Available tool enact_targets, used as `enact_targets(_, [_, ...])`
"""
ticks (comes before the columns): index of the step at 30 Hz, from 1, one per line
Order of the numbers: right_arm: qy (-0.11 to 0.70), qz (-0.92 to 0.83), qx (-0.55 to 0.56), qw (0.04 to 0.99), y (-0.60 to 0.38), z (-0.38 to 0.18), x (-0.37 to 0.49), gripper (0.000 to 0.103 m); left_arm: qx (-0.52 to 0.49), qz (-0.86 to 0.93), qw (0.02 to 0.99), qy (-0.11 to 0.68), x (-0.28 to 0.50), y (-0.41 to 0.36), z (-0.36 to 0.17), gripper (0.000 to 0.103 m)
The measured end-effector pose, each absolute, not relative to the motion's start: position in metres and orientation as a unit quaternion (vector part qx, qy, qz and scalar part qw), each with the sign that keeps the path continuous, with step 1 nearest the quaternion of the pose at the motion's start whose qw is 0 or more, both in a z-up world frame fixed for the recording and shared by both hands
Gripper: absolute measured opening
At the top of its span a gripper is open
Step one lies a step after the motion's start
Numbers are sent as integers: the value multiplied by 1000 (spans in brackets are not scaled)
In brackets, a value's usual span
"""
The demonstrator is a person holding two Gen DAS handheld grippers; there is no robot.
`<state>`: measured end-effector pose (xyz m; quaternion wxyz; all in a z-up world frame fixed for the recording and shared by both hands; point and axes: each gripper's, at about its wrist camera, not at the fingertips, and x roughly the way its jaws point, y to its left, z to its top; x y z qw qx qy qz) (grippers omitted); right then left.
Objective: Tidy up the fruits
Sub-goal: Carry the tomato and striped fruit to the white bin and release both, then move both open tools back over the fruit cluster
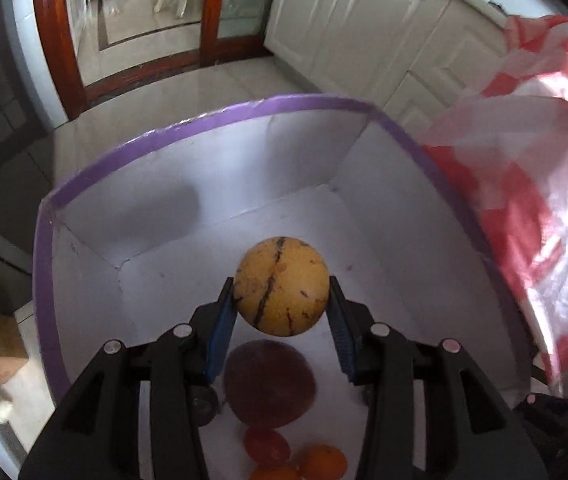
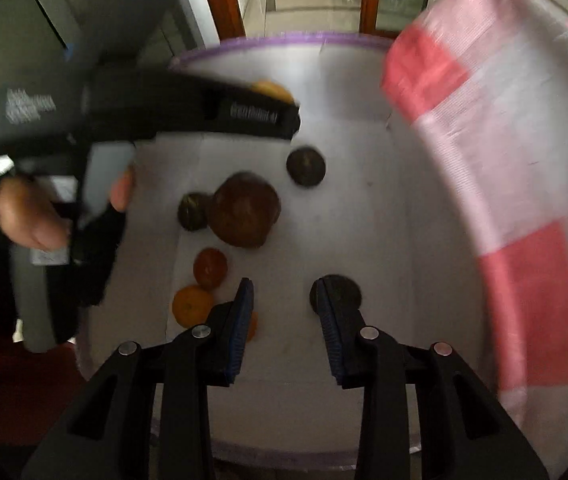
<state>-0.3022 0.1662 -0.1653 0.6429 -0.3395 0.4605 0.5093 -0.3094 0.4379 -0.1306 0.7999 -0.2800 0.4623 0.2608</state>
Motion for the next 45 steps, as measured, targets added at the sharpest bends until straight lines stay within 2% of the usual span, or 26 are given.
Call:
enact_targets(4, [478,489,-366,630,170,-181,-303,38,-289,258,771,505,-299,443,-147,45])
enact_targets(6, [486,476,-371,632,172,-184,-303,54,-287,262,767,511,-298,442,-149,45])
enact_targets(7, [487,474,-364,636,169,-181,-301,63,-286,265,767,510,-298,441,-148,51])
enact_targets(8, [486,475,-358,640,171,-178,-300,66,-285,269,768,506,-298,442,-147,67])
enact_targets(9, [480,478,-354,645,168,-171,-301,66,-287,273,771,499,-299,441,-144,76])
enact_targets(10, [474,480,-354,648,166,-166,-303,67,-289,280,775,486,-301,443,-139,84])
enact_targets(14, [425,525,-341,654,148,-123,-321,74,-298,292,807,419,-313,442,-104,85])
enact_targets(16, [405,551,-315,658,133,-97,-325,76,-274,320,837,349,-324,435,-70,87])
enact_targets(19, [348,586,-243,690,97,-34,-324,86,-198,350,883,244,-331,407,-7,102])
enact_targets(21, [309,585,-199,722,70,0,-314,87,-139,342,909,192,-324,379,32,102])
enact_targets(23, [269,570,-149,762,34,29,-300,87,-91,304,932,173,-308,348,61,102])
enact_targets(27, [189,487,-48,851,-62,63,-271,87,-49,205,962,171,-265,288,93,102])
enact_targets(30, [170,404,-1,899,-128,71,-245,87,-65,98,972,201,-211,233,106,102])
enact_targets(34, [182,279,55,941,-206,71,-206,87,-89,-2,967,240,-129,165,103,102])
enact_targets(40, [253,149,137,946,-301,43,-114,87,-106,-38,950,291,16,74,74,102])
enact_targets(45, [287,62,181,939,-356,14,-51,87,-145,-5,951,271,94,26,57,102])
